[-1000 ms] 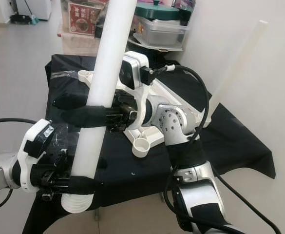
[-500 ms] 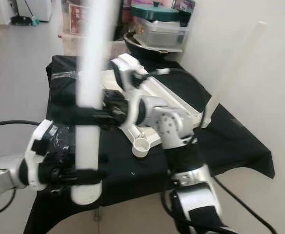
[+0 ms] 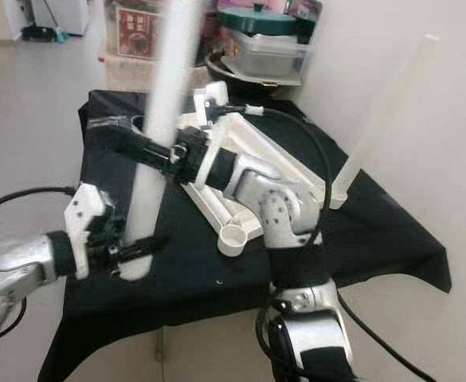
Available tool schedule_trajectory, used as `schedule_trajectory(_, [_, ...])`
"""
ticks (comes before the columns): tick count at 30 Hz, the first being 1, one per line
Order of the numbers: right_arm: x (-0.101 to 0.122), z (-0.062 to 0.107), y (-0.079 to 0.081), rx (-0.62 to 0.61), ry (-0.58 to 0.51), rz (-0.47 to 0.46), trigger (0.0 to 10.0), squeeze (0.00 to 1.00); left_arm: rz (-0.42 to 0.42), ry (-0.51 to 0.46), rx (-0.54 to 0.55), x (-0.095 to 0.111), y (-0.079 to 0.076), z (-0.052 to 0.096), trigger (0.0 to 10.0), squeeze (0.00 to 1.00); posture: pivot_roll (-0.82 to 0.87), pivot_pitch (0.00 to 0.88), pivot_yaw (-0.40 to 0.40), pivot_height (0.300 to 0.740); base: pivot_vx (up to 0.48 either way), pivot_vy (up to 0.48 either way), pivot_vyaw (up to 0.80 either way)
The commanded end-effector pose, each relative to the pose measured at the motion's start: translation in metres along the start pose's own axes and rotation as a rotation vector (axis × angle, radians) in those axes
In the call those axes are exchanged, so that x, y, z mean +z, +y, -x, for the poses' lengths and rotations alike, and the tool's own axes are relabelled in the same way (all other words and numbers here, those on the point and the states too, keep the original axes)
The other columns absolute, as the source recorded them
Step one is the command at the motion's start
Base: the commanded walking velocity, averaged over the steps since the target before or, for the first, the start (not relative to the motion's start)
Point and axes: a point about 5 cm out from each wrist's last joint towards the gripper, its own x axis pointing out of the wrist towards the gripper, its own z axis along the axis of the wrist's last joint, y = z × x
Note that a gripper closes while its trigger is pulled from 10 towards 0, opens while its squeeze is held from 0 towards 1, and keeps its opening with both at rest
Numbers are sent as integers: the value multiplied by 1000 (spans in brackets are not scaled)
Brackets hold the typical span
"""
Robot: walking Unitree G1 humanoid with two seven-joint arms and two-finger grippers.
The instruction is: Building children table
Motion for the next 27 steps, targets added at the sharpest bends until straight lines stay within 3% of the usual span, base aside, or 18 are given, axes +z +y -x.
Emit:
schedule_trajectory(1, [-5, 6, -12, -130, 11, -26, 10000, 0, -41, 7, 102, 2, 4, -5, 10000, 0, 111, 0, -135, 740, 0, 0, 0])
schedule_trajectory(3, [-19, 5, -18, -232, -11, -107, 10000, 0, -20, 6, 222, 1, 3, -15, 10000, 0, 103, 0, -141, 740, 0, 0, 0])
schedule_trajectory(6, [-32, 3, -19, -310, -34, -188, 10000, 0, -6, 8, 260, -1, -6, -25, 10000, 0, 103, 0, -144, 740, 0, 0, 0])
schedule_trajectory(14, [-42, -9, -17, -418, -155, -354, 10000, 0, 23, -6, 258, -3, -30, -50, 10000, 0, 100, 0, -141, 740, 0, 0, 0])
schedule_trajectory(15, [-42, -10, -17, -425, -162, -366, 10000, 0, 12, -2, 264, -3, -32, -53, 10000, 0, 104, 0, -142, 740, 0, 0, 0])
schedule_trajectory(16, [-41, -13, -16, -440, -164, -379, 10000, 0, -53, 12, 271, -4, -35, -58, 10000, 0, 104, 0, -142, 740, 0, 0, 0])
schedule_trajectory(24, [-44, -17, -15, -493, -172, -428, 10000, 0, -121, 32, 280, -6, -42, -65, 10000, 0, 107, 0, -143, 740, 0, 0, 0])
schedule_trajectory(25, [-46, -18, -13, -480, -167, -443, 4275, 0, -133, 35, 280, -7, -43, -66, 10000, 0, 107, 0, -142, 740, 0, 0, 0])
schedule_trajectory(26, [-48, -18, -11, -474, -164, -454, 863, 0, -143, 36, 282, -7, -44, -67, 10000, 0, 107, 0, -142, 740, 0, 0, 0])
schedule_trajectory(27, [-50, -18, -10, -471, -156, -470, 863, 0, -152, 37, 287, -8, -44, -67, 10000, 0, 108, 0, -144, 740, 0, 0, 0])
